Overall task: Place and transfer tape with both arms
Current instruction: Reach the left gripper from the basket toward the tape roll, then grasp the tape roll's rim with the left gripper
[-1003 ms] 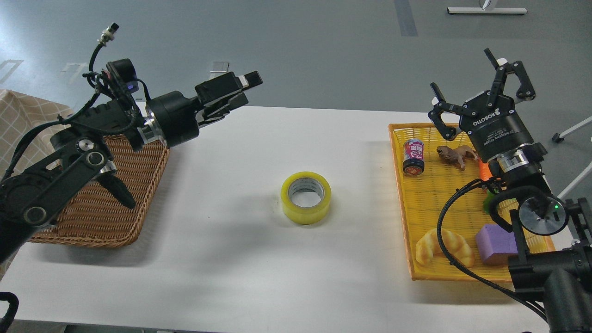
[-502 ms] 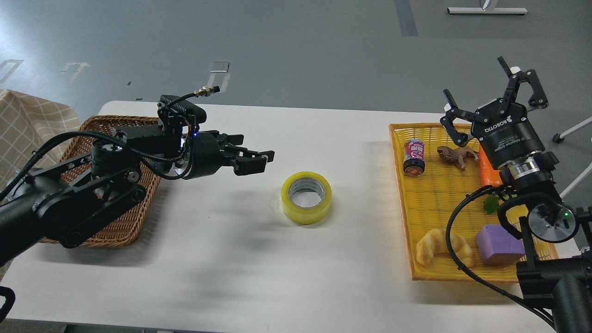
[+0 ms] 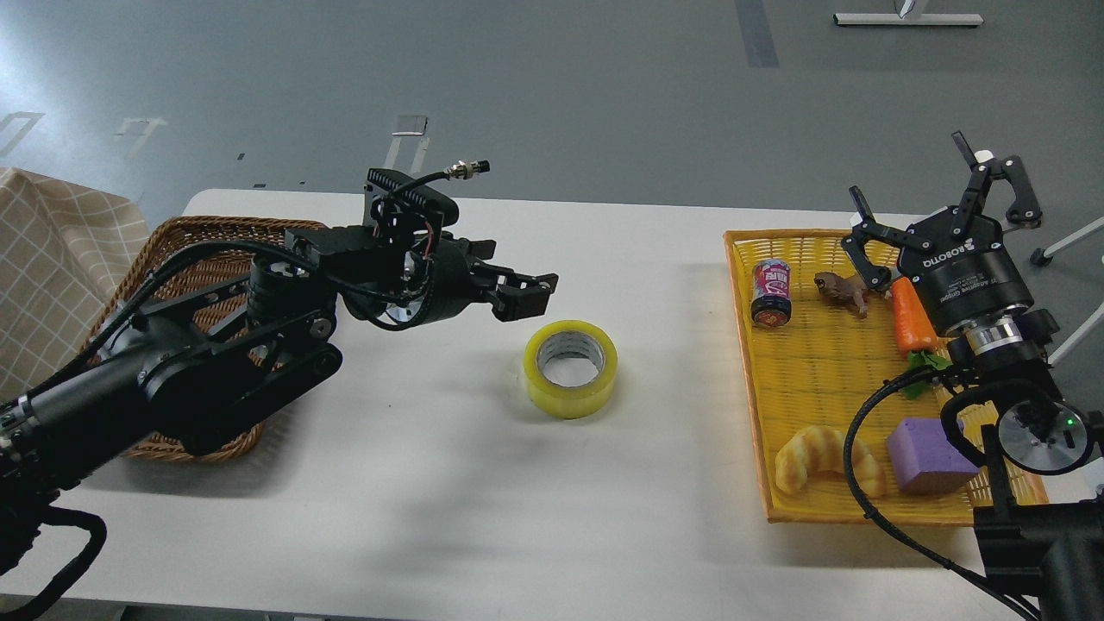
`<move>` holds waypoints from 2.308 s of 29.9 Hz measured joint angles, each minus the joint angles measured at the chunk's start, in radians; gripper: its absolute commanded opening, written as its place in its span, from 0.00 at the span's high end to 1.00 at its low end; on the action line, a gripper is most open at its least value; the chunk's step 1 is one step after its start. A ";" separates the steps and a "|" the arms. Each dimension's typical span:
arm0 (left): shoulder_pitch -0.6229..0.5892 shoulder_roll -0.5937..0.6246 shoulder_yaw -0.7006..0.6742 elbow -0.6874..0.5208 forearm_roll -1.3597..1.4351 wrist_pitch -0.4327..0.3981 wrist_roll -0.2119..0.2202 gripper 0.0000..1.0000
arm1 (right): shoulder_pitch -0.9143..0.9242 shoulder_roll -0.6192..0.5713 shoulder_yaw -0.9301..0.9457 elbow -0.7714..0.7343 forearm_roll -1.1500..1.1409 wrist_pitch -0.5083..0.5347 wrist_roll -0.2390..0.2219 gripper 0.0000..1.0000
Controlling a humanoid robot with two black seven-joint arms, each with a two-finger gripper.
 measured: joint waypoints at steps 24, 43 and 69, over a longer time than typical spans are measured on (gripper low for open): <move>-0.021 -0.161 0.143 0.171 -0.001 0.000 0.111 0.03 | -0.001 0.001 0.001 -0.007 0.021 0.000 0.000 0.00; -0.009 -0.208 0.165 0.271 0.000 0.000 0.110 0.12 | -0.004 0.001 0.000 -0.009 0.023 0.000 0.000 0.00; -0.025 -0.227 0.190 0.326 0.060 0.000 -0.025 1.00 | -0.011 0.005 0.000 -0.009 0.023 0.000 0.000 0.00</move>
